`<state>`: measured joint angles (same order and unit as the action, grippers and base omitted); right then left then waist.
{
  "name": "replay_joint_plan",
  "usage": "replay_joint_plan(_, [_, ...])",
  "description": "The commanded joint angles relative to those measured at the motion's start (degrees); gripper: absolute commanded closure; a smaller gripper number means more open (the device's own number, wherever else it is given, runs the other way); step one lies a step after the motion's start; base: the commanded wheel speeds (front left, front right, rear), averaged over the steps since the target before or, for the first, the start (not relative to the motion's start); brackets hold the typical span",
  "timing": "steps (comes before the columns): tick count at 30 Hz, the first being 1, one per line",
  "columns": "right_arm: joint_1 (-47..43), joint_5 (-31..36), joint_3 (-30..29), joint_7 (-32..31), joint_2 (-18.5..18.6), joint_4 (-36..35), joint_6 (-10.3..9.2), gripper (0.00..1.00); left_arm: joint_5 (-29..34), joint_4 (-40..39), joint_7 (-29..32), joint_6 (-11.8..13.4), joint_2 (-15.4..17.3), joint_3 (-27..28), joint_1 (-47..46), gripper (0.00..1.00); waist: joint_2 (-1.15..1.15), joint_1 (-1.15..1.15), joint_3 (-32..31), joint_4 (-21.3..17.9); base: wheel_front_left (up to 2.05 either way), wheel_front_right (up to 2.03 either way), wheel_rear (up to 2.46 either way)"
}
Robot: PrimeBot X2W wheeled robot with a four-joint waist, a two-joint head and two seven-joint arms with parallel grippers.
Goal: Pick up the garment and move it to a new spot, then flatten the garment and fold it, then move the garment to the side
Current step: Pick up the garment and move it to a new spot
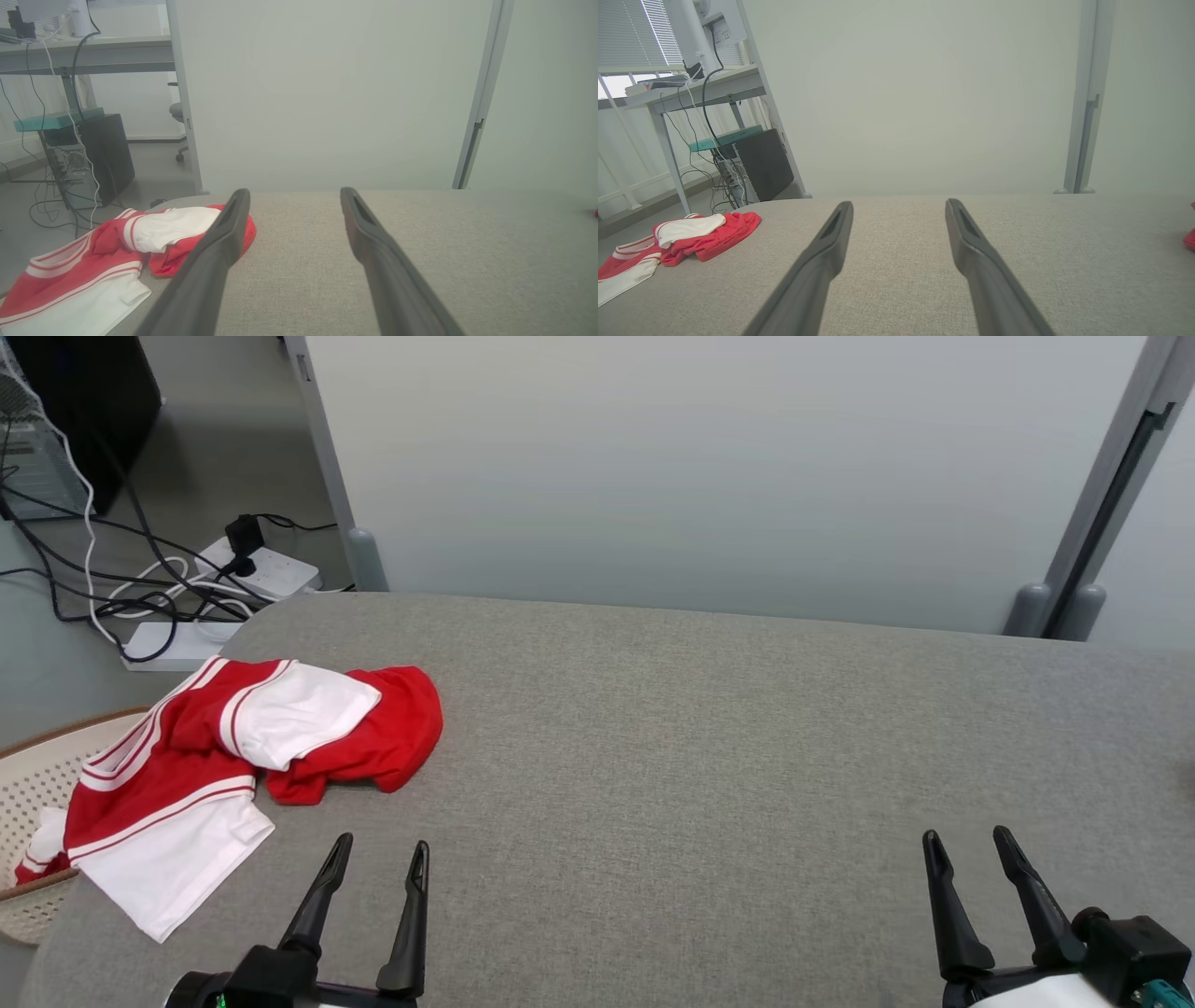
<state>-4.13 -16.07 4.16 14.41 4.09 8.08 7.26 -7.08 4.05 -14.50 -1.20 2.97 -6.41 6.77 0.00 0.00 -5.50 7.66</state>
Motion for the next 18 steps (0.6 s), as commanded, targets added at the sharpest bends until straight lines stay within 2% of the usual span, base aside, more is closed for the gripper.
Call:
replay_joint_plan(1, [1.71, -0.45, 1.55, 0.59, 0.80, -1.49, 0.23, 0.00, 0.39, -1.93, -0.50, 0.06, 0.01, 2.17, -2.96, 0.00, 0.00, 0.00, 0.16, 1.29, 0.00, 0.00, 0.00])
replay_joint_plan(18, [2.23, -1.28, 4.21, 0.59, 1.46, -2.87, 0.23, 0.00, 0.80, -2.86, -0.50, 0.55, -0.06, 3.05, -3.25, 0.00, 0.00, 0.00, 0.62, 10.62, 0.00, 0.00, 0.00])
